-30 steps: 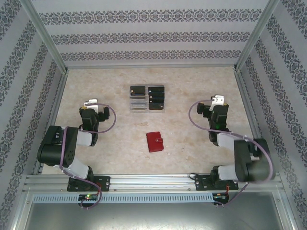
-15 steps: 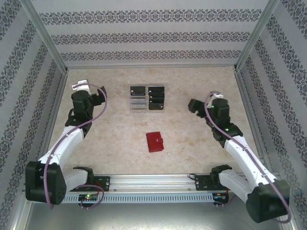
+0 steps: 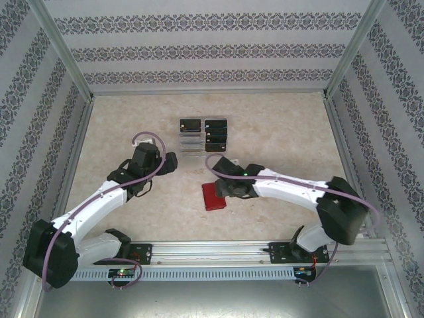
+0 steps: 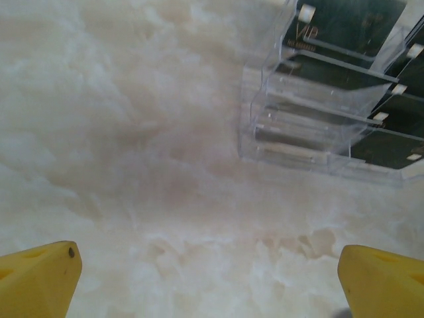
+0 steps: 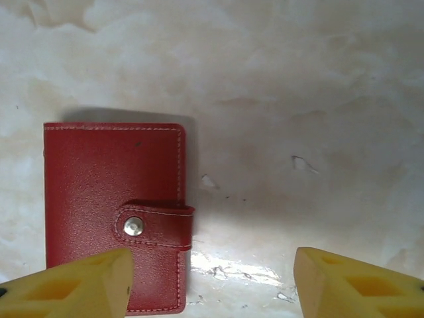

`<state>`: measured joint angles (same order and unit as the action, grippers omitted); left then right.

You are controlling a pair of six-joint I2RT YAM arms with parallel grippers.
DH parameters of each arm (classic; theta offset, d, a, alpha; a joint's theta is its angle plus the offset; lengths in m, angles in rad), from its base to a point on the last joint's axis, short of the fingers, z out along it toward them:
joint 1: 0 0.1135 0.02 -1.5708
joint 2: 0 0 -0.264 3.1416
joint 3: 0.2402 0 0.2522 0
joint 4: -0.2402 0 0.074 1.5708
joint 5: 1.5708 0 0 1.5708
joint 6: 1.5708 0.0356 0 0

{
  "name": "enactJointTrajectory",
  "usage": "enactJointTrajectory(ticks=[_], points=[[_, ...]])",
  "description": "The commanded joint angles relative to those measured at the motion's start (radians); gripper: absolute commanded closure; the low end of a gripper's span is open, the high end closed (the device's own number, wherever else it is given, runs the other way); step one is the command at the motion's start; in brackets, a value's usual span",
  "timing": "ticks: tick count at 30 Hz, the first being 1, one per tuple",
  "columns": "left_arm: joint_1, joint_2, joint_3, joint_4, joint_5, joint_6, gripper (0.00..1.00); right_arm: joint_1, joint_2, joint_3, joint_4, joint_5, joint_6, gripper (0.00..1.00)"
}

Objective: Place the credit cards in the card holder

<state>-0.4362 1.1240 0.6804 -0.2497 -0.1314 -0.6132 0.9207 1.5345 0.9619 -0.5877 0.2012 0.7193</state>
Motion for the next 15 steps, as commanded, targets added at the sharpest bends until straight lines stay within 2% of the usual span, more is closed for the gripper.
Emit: enactJointTrajectory(ticks=[1,6,15], points=[[-0.022,0.017,-0.025,-0.017,-0.032,-0.093,0.0,0.051,0.074,0.089,-0.091,0.105,0.041,0.39],[-0.023,0.011,-0.049,-0.01,-0.056,-0.115,0.0,0.088,0.182,0.167,-0.112,0.112,0.04,0.46],[-0.023,-0.011,-0.065,0.0,-0.068,-0.108,0.0,0.103,0.264,0.197,-0.108,0.104,0.049,0.46]])
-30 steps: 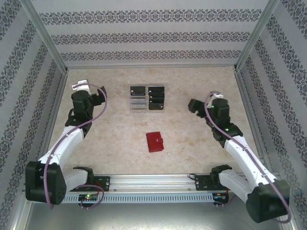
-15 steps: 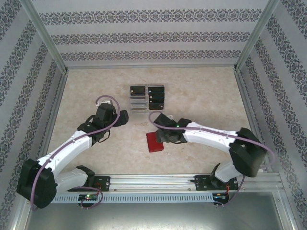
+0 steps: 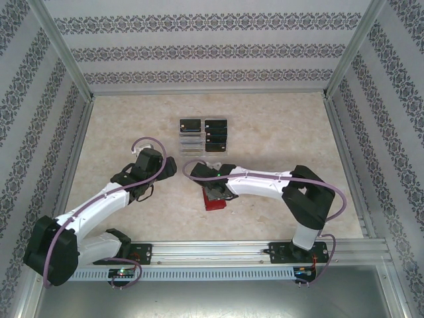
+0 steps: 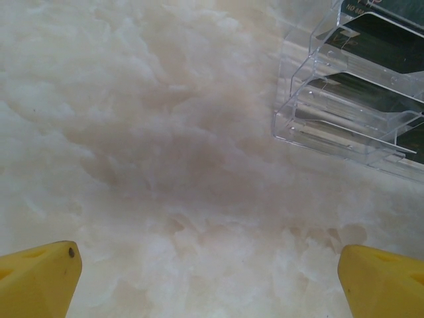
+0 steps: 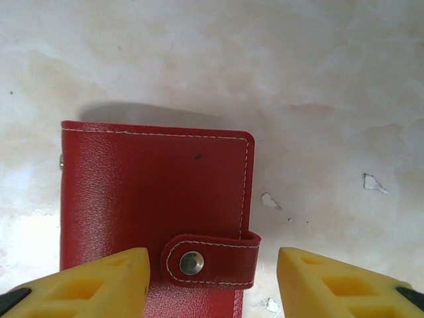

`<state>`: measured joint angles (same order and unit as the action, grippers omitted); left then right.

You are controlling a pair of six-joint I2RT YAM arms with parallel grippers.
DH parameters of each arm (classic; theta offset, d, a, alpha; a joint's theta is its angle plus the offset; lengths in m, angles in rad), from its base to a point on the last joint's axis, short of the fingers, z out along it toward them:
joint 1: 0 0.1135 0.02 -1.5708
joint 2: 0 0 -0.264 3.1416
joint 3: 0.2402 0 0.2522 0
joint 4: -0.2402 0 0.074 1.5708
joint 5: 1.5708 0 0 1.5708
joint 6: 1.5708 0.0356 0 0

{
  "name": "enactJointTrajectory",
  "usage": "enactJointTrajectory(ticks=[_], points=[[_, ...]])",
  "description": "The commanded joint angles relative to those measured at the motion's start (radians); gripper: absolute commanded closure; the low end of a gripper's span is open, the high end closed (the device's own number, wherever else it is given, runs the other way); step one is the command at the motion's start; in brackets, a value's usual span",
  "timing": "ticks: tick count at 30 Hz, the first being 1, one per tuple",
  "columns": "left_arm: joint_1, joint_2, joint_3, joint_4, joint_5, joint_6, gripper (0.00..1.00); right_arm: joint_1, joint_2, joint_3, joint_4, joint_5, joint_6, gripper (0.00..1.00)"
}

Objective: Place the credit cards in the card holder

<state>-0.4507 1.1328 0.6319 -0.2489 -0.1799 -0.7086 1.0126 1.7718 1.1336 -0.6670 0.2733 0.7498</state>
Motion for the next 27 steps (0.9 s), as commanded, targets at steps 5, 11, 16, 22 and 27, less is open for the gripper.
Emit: enactJointTrajectory(ticks=[5,11,16,22,27], points=[[-0.008,-0.018,-0.025,0.011,-0.015,-0.013,0.0,0.011,0.055,0.022,-0.029,0.042,0.02,0.51],[-0.008,-0.015,-0.031,0.017,-0.009,-0.017,0.0,0.011,0.057,-0.001,-0.02,0.041,0.025,0.6],[-0.009,-0.015,-0.026,0.016,-0.008,-0.013,0.0,0.011,0.052,-0.019,-0.01,0.024,0.019,0.73],[-0.009,-0.015,-0.015,0.004,0.001,-0.001,0.0,0.009,0.037,-0.038,0.006,-0.004,0.004,0.98],[-0.008,-0.013,-0.007,0.013,0.041,0.01,0.0,0.007,-0.013,-0.04,0.023,-0.021,-0.021,1.0]])
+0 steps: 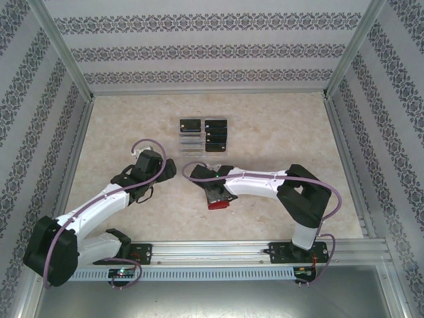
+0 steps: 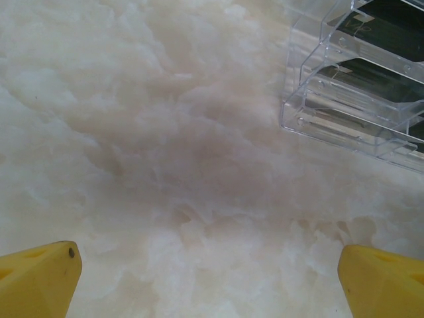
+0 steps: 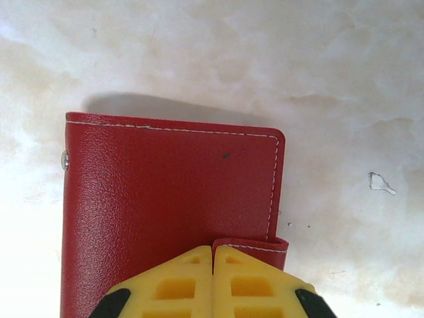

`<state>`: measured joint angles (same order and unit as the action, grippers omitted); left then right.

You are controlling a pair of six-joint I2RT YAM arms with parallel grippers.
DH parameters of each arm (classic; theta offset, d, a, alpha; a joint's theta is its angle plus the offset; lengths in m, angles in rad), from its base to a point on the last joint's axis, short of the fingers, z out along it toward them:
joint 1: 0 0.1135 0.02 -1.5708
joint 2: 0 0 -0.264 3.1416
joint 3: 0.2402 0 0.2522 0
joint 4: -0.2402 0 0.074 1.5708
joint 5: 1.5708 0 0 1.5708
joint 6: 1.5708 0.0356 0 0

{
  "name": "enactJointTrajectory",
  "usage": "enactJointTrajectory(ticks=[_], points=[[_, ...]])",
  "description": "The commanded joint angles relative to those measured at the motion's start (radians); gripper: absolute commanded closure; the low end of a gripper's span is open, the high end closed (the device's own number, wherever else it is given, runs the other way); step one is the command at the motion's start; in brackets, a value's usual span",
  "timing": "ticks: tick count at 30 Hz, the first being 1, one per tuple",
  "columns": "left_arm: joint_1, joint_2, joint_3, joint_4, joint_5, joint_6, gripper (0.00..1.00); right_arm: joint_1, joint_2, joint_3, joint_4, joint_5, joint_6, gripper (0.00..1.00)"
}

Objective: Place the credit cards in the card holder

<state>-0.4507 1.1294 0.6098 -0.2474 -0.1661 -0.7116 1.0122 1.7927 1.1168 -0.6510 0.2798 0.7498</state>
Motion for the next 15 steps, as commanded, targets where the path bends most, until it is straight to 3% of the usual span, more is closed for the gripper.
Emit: enactJointTrajectory(ticks=[1,15], points=[[-0.009,-0.006,0.016,0.019,0.048,0.014,0.0,0.007,-0.053,-0.03,0.023,-0.038,-0.025,1.0],[-0.02,0.046,-0.046,0.32,0.386,-0.145,0.0,-0.022,-0.204,-0.042,0.112,-0.123,-0.023,1.0]])
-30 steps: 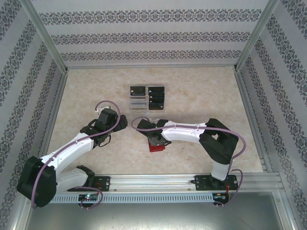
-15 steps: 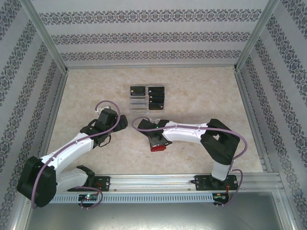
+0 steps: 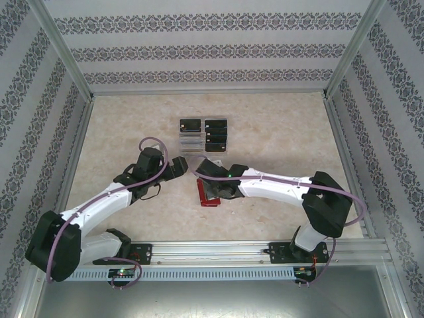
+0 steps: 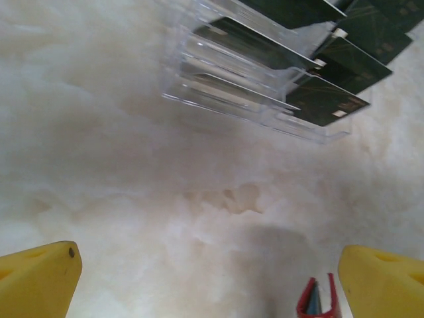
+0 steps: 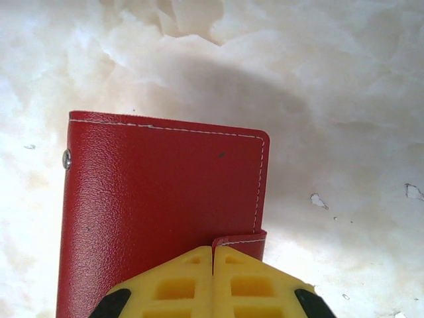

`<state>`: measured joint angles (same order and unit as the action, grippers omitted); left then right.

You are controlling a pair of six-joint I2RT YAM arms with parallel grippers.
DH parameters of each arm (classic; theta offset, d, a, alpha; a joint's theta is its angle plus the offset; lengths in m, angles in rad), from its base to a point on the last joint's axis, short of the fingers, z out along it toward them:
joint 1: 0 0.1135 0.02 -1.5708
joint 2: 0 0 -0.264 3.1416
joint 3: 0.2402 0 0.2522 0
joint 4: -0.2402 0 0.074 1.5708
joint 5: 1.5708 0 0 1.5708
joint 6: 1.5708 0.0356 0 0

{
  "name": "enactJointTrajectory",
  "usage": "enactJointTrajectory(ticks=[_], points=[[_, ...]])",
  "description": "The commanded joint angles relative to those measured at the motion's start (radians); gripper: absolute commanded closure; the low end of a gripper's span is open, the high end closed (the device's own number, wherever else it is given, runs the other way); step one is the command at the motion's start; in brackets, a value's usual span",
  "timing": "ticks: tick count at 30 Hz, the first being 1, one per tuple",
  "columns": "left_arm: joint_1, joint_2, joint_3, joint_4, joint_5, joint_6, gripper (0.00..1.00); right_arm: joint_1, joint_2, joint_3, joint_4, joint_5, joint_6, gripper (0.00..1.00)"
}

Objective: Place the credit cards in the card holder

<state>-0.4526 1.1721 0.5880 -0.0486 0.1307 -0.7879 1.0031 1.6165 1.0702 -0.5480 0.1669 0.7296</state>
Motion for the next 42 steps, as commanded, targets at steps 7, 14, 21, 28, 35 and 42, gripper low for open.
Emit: enactJointTrajectory(ticks=[7,14,21,28,35,42], points=[[-0.055,0.033,-0.07,0.251,0.134,-0.151,0.05,-0.015,-0.036,0.024,0.006,-0.013,-0.001,1.0],[-0.118,0.113,-0.079,0.338,0.138,-0.187,0.13,-0.017,-0.034,0.041,0.005,-0.016,-0.004,1.0],[-0.173,0.19,-0.075,0.408,0.135,-0.211,0.21,-0.02,-0.045,0.039,0.011,-0.018,-0.004,1.0],[-0.193,0.26,-0.082,0.479,0.135,-0.233,0.41,-0.024,-0.071,0.027,0.021,-0.018,-0.001,1.0],[-0.194,0.265,-0.09,0.508,0.107,-0.235,1.0,-0.04,-0.117,-0.012,0.016,0.008,0.003,1.0],[-0.193,0.183,-0.09,0.47,0.037,-0.138,1.0,-0.101,-0.207,-0.138,0.061,0.0,0.037,1.0]])
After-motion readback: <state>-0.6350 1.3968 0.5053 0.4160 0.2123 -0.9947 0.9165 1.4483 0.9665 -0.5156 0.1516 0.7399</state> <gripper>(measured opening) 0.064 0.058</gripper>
